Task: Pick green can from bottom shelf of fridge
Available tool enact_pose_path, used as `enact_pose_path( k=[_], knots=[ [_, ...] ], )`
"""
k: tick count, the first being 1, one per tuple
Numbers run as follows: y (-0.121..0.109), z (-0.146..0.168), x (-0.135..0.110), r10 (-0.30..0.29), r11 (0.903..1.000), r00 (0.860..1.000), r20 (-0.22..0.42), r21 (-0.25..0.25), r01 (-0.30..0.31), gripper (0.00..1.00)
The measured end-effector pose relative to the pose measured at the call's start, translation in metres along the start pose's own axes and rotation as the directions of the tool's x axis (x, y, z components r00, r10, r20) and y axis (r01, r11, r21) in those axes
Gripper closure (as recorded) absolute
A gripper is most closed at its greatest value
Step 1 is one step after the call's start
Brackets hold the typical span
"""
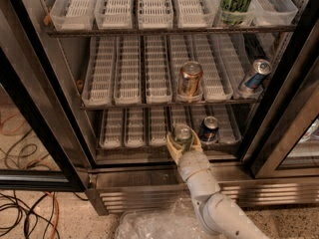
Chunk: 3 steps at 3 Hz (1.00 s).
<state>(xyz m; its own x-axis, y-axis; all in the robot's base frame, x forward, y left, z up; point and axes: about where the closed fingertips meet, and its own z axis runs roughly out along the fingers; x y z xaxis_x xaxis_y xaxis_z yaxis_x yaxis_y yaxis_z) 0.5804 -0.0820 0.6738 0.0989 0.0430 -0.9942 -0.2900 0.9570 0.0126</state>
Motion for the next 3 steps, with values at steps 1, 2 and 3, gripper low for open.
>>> enact_pose_path(
  k=[1, 2, 3],
  knots=[
    [0.008, -0.009, -0.015, -0.002, 0.9969, 1.0, 0.0, -0.079, 0.002, 1.0],
    [0.025, -0.02, -0.026, -0.031, 0.9854, 0.999, -0.006, -0.167, 0.03, 1.0],
    [0.045, -0.032, -0.03, -0.064, 0.9652, 0.998, -0.019, -0.255, 0.057, 1.0]
  ],
)
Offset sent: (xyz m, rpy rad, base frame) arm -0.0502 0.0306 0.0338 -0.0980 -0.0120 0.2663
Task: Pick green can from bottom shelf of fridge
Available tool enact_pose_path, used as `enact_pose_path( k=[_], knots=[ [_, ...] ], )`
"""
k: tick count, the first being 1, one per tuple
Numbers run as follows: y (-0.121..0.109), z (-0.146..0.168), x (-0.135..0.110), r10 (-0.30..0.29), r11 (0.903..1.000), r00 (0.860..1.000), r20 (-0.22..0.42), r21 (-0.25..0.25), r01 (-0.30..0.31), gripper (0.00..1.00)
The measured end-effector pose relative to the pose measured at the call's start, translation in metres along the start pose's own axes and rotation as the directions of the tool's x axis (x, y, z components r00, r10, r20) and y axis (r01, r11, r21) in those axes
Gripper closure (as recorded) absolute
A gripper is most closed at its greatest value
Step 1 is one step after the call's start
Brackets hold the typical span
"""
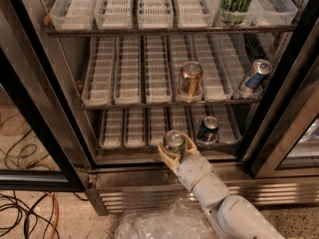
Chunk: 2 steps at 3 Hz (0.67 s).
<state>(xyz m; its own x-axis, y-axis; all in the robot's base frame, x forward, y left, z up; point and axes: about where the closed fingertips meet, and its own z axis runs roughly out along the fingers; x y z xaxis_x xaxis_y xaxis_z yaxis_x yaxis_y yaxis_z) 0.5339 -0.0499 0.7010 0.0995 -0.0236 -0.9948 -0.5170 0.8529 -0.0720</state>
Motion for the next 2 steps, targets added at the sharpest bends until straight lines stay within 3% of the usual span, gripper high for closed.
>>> enact_pose_path(
  k=[2],
  knots=[
    [0.037, -0.017, -0.014, -0.037, 0.9874, 0.999, -0.015, -0.155, 0.034, 1.0]
  ],
)
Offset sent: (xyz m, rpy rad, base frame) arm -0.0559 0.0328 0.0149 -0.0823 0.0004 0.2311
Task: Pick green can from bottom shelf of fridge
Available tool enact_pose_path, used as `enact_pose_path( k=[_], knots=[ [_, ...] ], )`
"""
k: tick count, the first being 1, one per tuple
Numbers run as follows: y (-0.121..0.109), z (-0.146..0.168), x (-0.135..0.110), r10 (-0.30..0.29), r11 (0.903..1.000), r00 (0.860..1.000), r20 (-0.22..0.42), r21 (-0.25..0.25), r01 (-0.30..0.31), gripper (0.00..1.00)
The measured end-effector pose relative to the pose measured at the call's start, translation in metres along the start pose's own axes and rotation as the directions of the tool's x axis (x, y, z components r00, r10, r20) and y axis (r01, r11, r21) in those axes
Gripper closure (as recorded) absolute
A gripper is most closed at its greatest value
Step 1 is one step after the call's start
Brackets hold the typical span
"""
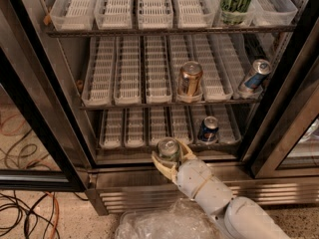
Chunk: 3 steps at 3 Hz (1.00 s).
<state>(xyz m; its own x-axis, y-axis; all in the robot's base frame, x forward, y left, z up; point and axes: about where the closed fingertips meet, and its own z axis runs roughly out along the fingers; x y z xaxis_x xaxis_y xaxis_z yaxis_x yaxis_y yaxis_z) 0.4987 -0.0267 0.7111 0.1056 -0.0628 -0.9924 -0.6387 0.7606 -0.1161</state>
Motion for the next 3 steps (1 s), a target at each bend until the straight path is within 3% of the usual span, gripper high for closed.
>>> enact_pose_path(
  k=[2, 3],
  knots=[
    [0.025, -0.015, -0.017, -0.042, 0.9952, 0.999, 0.014, -0.088, 0.043, 1.0],
    [0.027, -0.023, -0.03, -0.056, 0.9939, 0.997, 0.043, -0.093, 0.06, 1.0]
  ],
)
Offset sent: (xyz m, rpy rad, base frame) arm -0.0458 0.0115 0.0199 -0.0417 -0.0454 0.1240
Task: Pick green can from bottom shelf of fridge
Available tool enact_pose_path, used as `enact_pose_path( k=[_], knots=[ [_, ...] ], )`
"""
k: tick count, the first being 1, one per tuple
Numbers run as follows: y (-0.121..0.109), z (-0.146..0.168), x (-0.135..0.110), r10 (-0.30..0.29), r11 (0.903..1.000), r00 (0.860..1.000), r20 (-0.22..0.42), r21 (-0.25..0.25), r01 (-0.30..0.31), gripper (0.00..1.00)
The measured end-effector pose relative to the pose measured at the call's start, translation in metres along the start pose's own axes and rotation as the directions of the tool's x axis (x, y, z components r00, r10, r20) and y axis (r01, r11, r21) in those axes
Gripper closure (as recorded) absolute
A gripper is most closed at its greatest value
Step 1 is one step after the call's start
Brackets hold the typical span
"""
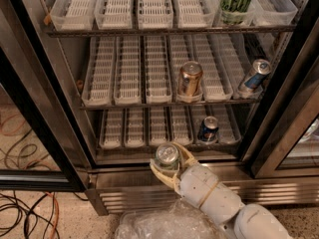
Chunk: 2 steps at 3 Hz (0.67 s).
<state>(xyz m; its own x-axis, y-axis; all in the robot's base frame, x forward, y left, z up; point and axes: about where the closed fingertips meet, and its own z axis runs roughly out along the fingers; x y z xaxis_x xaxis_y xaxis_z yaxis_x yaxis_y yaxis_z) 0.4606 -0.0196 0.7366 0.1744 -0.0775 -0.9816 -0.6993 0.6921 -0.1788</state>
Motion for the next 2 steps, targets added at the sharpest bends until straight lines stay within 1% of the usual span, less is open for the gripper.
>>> enact_pose_path(
  k=[2],
  knots=[
    [-0.001, -0.012, -0.026, -0.042, 0.999, 0.997, 0.064, 0.015, 0.041, 1.0]
  ],
)
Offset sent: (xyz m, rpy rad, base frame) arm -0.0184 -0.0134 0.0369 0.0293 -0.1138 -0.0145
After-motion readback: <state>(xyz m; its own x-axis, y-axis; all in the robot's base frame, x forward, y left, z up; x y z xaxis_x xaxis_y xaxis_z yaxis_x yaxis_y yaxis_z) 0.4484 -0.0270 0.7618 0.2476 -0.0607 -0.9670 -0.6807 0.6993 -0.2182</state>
